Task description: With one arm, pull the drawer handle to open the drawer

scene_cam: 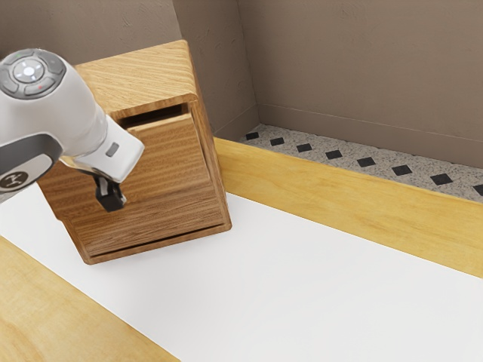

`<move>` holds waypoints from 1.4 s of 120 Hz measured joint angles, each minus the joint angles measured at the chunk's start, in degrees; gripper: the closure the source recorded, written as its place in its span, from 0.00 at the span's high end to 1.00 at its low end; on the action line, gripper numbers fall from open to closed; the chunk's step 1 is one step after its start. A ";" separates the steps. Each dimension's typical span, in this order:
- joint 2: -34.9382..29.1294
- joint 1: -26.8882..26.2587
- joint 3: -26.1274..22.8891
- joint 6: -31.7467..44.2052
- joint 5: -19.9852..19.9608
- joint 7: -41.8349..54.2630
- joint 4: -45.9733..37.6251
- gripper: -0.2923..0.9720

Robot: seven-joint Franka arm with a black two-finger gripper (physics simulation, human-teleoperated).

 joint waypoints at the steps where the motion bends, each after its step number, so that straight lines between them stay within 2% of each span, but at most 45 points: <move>1: -0.03 0.25 -0.28 0.01 0.00 -0.06 -0.11 0.75; 37: -1.46 5.27 -6.20 0.14 -0.18 -1.87 -3.59 0.74; 55: -1.82 5.66 -7.20 0.15 -0.54 -2.81 -4.57 0.77; 78: -1.85 5.84 -9.20 -0.11 -1.51 -4.15 -4.96 0.73; 91: -1.85 6.56 -10.68 -0.33 -2.03 -4.87 -5.43 0.77; 116: -2.15 7.89 -13.01 -0.49 -2.67 -6.22 -6.81 0.77; 148: -4.79 10.70 -15.93 -0.57 -3.17 -7.69 -9.40 0.70; 168: -5.50 13.07 -19.51 -0.69 -4.27 -8.38 -10.23 0.67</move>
